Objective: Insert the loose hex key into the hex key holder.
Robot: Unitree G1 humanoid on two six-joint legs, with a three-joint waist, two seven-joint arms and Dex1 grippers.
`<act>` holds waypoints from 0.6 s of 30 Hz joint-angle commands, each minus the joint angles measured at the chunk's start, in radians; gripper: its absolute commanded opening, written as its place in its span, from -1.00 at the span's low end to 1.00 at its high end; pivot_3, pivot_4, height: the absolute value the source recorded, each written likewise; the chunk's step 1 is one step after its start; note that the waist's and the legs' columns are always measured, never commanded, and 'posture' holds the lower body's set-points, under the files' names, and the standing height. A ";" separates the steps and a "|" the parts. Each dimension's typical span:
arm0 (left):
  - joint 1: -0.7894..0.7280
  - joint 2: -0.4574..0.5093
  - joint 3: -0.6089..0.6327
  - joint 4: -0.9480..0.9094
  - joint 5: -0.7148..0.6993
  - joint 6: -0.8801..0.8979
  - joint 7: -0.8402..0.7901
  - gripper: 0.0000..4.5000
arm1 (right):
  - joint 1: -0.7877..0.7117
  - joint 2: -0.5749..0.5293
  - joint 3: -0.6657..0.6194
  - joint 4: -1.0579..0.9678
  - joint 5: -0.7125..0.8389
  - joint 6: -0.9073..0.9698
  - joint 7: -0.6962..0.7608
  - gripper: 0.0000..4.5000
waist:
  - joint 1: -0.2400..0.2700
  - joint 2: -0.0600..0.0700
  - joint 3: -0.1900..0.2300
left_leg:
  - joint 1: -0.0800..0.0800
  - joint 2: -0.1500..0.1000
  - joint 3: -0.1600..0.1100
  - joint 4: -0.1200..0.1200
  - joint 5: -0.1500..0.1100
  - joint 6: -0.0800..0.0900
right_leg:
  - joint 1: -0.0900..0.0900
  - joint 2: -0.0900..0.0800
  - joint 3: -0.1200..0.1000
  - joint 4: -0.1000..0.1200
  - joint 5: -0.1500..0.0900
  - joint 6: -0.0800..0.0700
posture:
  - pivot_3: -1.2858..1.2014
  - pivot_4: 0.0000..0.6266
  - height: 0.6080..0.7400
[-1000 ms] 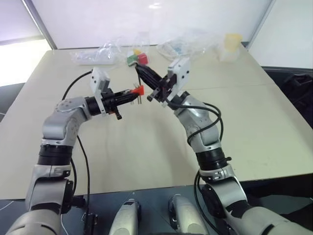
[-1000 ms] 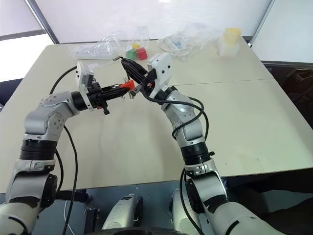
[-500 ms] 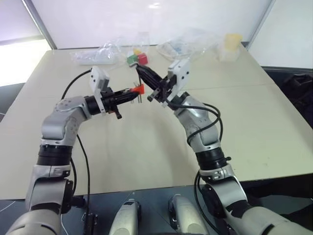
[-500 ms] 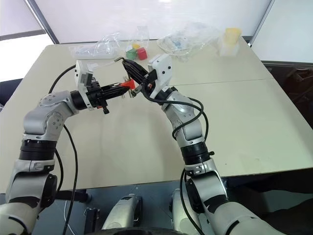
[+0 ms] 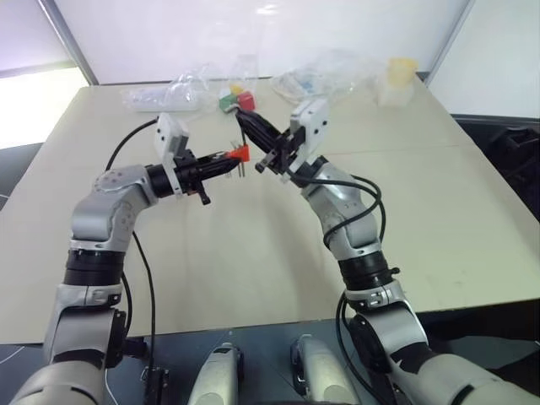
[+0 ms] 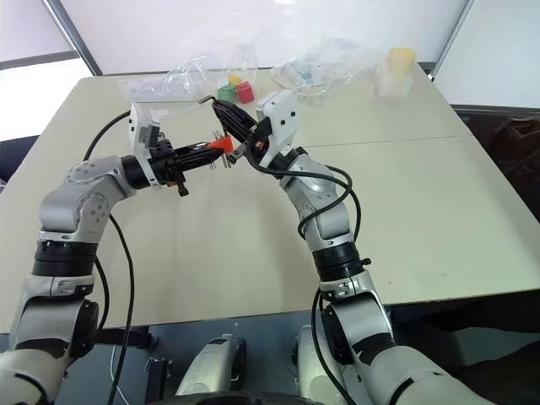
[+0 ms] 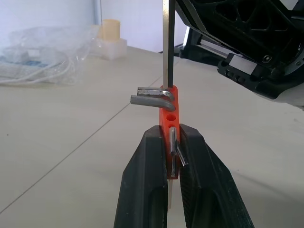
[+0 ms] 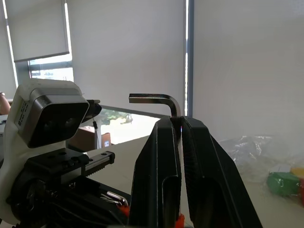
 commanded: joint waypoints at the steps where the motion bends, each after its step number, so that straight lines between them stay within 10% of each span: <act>1: -0.023 0.007 0.035 -0.032 -0.020 -0.007 0.005 -1.00 | -0.025 0.000 -0.003 -0.018 0.004 -0.015 0.001 -0.99 | 0.000 0.000 0.000 | 0.000 0.000 0.000 0.000 0.000 0.000 | 0.000 0.000 0.000 0.000 0.000 0.000 | 0.03 -0.52 1.00; 18: -0.031 0.007 0.040 -0.038 -0.040 -0.001 0.016 -1.00 | -0.020 -0.001 0.005 -0.024 0.004 -0.007 0.003 -0.99 | 0.000 0.000 0.000 | 0.000 0.000 0.000 0.000 0.000 0.000 | 0.000 0.000 0.000 0.000 0.000 0.000 | 0.03 -0.52 1.00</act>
